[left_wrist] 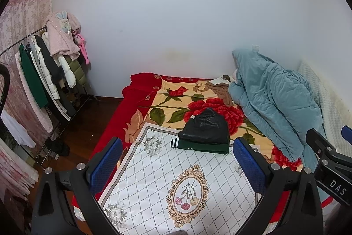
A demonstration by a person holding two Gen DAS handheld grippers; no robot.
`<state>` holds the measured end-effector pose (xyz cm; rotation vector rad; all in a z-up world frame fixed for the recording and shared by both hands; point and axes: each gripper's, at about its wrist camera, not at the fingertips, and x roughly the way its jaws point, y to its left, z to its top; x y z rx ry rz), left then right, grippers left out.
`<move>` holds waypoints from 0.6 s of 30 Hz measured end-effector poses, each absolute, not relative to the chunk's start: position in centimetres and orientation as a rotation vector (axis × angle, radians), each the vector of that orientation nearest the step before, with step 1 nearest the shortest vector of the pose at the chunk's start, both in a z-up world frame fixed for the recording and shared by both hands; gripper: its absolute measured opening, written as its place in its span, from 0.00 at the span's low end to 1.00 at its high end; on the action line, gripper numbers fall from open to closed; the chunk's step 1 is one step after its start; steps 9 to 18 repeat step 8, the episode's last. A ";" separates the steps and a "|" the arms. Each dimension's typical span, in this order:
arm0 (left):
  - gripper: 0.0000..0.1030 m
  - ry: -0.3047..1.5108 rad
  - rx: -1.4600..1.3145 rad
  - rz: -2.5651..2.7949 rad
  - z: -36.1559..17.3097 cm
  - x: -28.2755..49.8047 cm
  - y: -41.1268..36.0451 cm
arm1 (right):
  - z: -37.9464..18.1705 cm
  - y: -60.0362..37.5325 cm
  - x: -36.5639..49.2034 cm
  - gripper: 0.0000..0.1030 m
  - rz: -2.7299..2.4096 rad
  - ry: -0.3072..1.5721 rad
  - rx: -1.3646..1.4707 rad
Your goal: Fold large clothes
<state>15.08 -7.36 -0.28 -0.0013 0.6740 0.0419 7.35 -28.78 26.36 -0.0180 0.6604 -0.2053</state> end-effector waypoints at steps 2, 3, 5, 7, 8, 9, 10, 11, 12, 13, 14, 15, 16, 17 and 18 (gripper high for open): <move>0.99 0.674 -0.002 0.041 -0.3 15.1 -7.4 | 26.3 -28.9 7.4 1.00 -0.204 0.660 -0.017; 0.99 0.674 -0.002 0.041 -0.2 15.1 -7.4 | 26.3 -28.8 7.4 1.00 -0.204 0.660 -0.016; 0.99 0.671 -0.002 0.042 -0.3 15.1 -7.4 | 26.3 -28.8 7.2 1.00 -0.206 0.661 -0.018; 0.99 0.674 -0.003 0.040 -0.3 15.1 -7.3 | 26.3 -28.8 7.3 1.00 -0.204 0.661 -0.016; 0.99 0.675 -0.003 0.040 -0.2 15.1 -7.3 | 26.3 -28.8 7.3 1.00 -0.204 0.662 -0.018; 0.99 0.675 -0.003 0.040 -0.2 15.1 -7.3 | 26.3 -28.8 7.3 1.00 -0.204 0.662 -0.018; 0.99 0.675 -0.003 0.040 -0.2 15.1 -7.3 | 26.3 -28.8 7.3 1.00 -0.204 0.662 -0.018; 0.99 0.675 -0.003 0.040 -0.2 15.1 -7.3 | 26.3 -28.8 7.3 1.00 -0.204 0.662 -0.018; 0.99 0.675 -0.003 0.040 -0.2 15.1 -7.3 | 26.3 -28.8 7.3 1.00 -0.204 0.662 -0.018; 0.99 0.675 -0.003 0.040 -0.2 15.1 -7.3 | 26.3 -28.8 7.3 1.00 -0.204 0.662 -0.018; 0.99 0.675 -0.003 0.040 -0.2 15.1 -7.3 | 26.3 -28.8 7.3 1.00 -0.204 0.662 -0.018; 0.99 0.675 -0.003 0.040 -0.2 15.1 -7.3 | 26.3 -28.8 7.3 1.00 -0.204 0.662 -0.018; 0.99 0.675 -0.003 0.040 -0.2 15.1 -7.3 | 26.3 -28.8 7.3 1.00 -0.204 0.662 -0.018; 0.99 0.675 -0.003 0.040 -0.2 15.1 -7.3 | 26.3 -28.8 7.3 1.00 -0.204 0.662 -0.018; 0.99 0.675 -0.003 0.040 -0.2 15.1 -7.3 | 26.3 -28.8 7.3 1.00 -0.204 0.662 -0.018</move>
